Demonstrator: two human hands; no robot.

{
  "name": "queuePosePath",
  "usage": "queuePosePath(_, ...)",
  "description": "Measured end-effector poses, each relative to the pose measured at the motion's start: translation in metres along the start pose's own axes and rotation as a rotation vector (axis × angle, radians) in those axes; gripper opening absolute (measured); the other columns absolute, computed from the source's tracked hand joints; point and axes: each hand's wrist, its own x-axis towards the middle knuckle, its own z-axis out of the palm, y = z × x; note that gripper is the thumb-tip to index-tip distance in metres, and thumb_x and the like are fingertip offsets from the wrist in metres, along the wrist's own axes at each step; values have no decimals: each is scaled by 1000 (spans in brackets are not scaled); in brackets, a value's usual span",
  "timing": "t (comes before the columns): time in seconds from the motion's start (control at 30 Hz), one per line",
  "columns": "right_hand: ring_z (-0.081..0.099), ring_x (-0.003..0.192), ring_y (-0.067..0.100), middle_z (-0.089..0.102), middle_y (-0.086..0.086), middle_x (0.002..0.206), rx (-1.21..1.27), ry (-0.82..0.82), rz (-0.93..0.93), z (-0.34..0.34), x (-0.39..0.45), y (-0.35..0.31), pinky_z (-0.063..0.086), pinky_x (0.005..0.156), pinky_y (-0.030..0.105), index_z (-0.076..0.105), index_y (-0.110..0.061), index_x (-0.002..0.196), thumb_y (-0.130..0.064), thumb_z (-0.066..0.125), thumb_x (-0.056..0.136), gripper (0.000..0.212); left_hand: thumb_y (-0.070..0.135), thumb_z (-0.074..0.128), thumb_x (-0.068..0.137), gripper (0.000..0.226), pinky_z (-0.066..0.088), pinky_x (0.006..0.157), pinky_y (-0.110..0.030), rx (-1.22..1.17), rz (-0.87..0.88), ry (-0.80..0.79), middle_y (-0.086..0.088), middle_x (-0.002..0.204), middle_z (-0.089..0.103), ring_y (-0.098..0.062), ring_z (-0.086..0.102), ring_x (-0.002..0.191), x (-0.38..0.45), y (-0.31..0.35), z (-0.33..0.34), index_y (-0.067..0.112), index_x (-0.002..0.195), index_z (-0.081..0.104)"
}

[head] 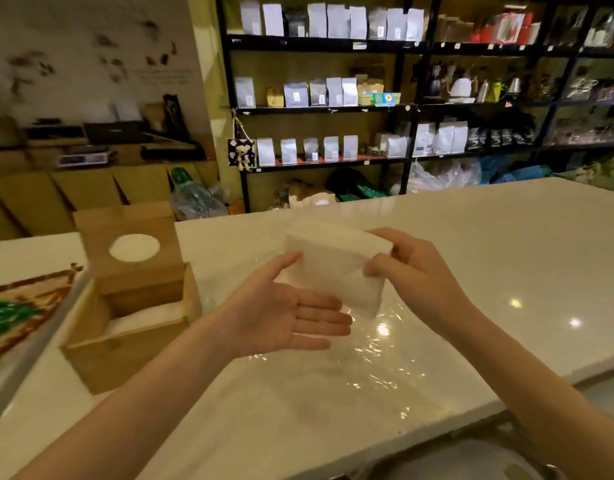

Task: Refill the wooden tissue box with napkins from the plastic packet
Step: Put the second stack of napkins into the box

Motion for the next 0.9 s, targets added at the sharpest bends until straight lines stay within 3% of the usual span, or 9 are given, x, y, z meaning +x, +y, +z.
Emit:
queuePosePath(0.1,60,89,9,66,-13,96,-119,-171,-233,26,-2,-11,50,73,18,59,-36,103,-26,50,73,33,79,33,66,95,46,94,-46,-179,122,109,-24,118,64,-37,62,109,-31,-1,-24,0,113,57)
queuePosePath(0.17,61,92,8,68,-8,100,-256,-235,-425,42,0,-11,46,92,26,57,-31,112,-25,49,76,37,79,29,70,87,47,86,-46,-240,232,158,-23,114,67,-37,64,104,-56,0,-37,10,114,58)
queuePosePath(0.3,52,118,4,64,-7,122,-525,-378,-798,74,12,-3,21,114,35,50,-26,121,-18,56,80,42,46,57,70,44,60,54,-35,-231,279,346,-12,78,75,-27,72,70,-94,4,-60,18,103,58)
queuePosePath(0.47,37,131,15,55,0,135,-735,-372,-1017,112,34,1,25,113,36,44,-24,127,-14,57,81,49,22,79,47,62,59,50,-30,-122,329,506,-10,82,76,-22,72,72,-117,-2,-94,15,105,59)
queuePosePath(0.53,27,135,8,40,-6,145,-638,-369,-800,121,40,-3,25,115,34,30,-30,138,-10,56,83,64,21,78,47,59,58,49,-28,-143,367,539,-8,76,76,-19,73,67,-124,-2,-106,12,103,60)
queuePosePath(0.6,27,131,-1,28,-15,147,-330,-417,-356,127,46,-11,29,112,29,17,-40,140,-6,50,88,71,20,90,33,82,60,54,-32,-175,419,498,-11,87,76,-22,73,74,-131,1,-118,9,109,61)
queuePosePath(0.67,48,118,5,42,-4,144,57,-458,55,133,56,-18,41,98,24,28,-33,140,-7,41,91,57,14,94,21,95,60,56,-35,-188,440,424,-14,95,75,-25,73,78,-137,3,-125,9,110,62)
queuePosePath(0.77,62,106,29,65,14,118,518,-568,491,143,71,-25,47,92,39,50,-13,125,-33,28,94,43,9,93,21,90,59,54,-34,-173,426,362,-16,96,74,-28,73,80,-140,5,-129,9,106,64)
queuePosePath(0.9,64,93,23,72,6,91,642,-699,603,154,78,-33,47,81,36,63,-10,104,-52,37,85,53,9,93,26,88,60,61,-39,-209,376,368,-17,103,73,-29,72,86,-136,7,-138,7,108,63)
